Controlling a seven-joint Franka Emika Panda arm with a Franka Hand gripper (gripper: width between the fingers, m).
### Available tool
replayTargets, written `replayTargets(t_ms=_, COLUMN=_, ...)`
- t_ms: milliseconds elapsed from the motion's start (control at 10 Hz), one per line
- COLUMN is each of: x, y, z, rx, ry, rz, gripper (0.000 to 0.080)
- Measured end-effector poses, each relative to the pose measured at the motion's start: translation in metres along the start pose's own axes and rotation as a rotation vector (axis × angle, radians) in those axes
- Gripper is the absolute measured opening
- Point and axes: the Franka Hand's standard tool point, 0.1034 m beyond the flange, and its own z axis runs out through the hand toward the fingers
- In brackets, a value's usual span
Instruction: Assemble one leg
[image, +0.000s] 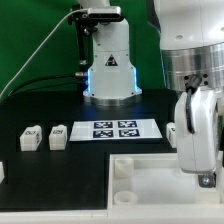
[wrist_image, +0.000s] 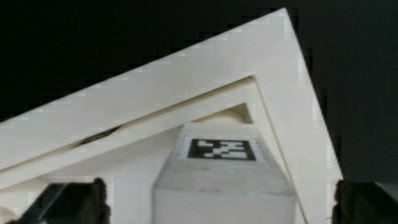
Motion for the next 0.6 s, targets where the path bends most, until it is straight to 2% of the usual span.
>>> replayTargets(t_ms=200, x=0.0024, y=0.005, z=0.002, rx=-0.004, ry=0.007, rz=-0.257, gripper=0.0648)
replayTargets(t_ms=300, x=0.0024, y=0.0041, z=-0.0003, rx=0.0, ry=0.006, rz=-0.432, gripper=0.0648)
replayTargets(t_ms=400, x=0.0047, y=0.004, z=-0.0005, rx=0.016, ry=0.009, rz=-0.553, gripper=0.0649)
replayTargets(t_ms=600, x=0.0058, y=0.0042, z=0.0004, rx=0.012, ry=0.012, rz=-0.741, gripper=0.0649)
